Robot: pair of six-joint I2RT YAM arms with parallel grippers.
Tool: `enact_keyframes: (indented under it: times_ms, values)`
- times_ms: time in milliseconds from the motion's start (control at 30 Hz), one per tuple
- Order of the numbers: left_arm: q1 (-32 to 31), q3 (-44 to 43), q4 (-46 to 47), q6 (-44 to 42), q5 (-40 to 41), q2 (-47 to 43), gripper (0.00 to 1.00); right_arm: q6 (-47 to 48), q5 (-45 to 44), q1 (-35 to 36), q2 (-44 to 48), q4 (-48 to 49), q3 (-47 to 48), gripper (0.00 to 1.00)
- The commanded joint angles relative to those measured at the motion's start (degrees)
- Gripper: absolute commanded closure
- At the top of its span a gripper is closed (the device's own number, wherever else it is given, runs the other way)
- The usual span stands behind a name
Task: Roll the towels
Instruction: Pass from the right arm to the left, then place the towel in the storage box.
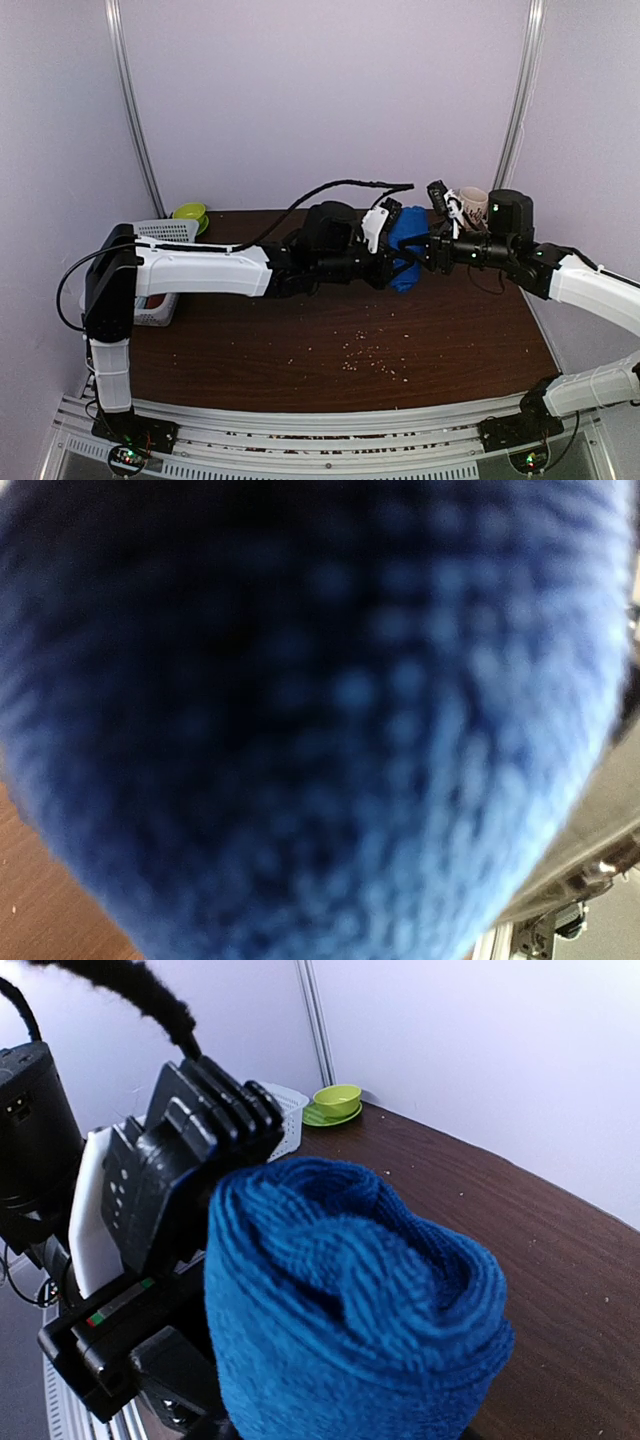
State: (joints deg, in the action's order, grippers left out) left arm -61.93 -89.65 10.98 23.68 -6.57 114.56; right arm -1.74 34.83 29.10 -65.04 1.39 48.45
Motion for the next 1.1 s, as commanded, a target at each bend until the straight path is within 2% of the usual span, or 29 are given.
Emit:
enact_keyframes:
  times_ms: [0, 67, 133, 167, 433, 567, 733, 800, 900, 1067]
  values:
    - [-0.5, -0.3, -6.1, -1.1, 4.4, -2.3, 1.00, -0.8, -2.0, -1.1, 1.0, -1.1, 1.7, 0.39]
    - [-0.4, 0.8, -10.6, -1.1, 7.6, -4.7, 1.00, -0.8, -2.5, -1.9, 1.8, -1.5, 2.0, 0.23]
    - [-0.3, 2.6, -15.0, -1.2, 11.4, -7.8, 1.00, -0.5, -3.2, -2.6, 2.4, -2.3, 2.3, 0.02]
    - [0.1, 3.6, -17.3, -1.1, 12.7, -9.4, 1.00, -0.2, -3.6, -2.9, 2.6, -2.9, 2.7, 0.00]
    - [7.6, 6.1, -43.9, 0.0, 28.5, -23.2, 1.00, 1.1, -10.4, -4.6, 1.6, -6.7, 4.4, 0.00]
    - [15.7, 8.4, -51.0, -0.8, 28.1, -32.2, 1.00, 1.1, -9.7, -4.8, 1.6, -7.1, 4.5, 0.00]
    - [28.1, 7.5, -64.6, -2.5, 35.1, -38.7, 1.00, 1.4, -9.8, -5.1, 2.9, -7.3, 4.2, 0.00]
    - [33.7, 8.6, -66.5, -4.4, 35.7, -40.4, 1.00, 1.3, -9.2, -5.2, 3.3, -7.1, 4.0, 0.00]
    - [43.3, 10.3, -65.5, -8.1, 32.4, -42.6, 1.00, 1.4, -8.7, -5.2, 3.8, -7.0, 3.7, 0.00]
    - [51.6, 10.3, -67.6, -12.5, 34.3, -39.7, 1.00, 1.4, -8.4, -5.3, 3.8, -7.1, 3.5, 0.00]
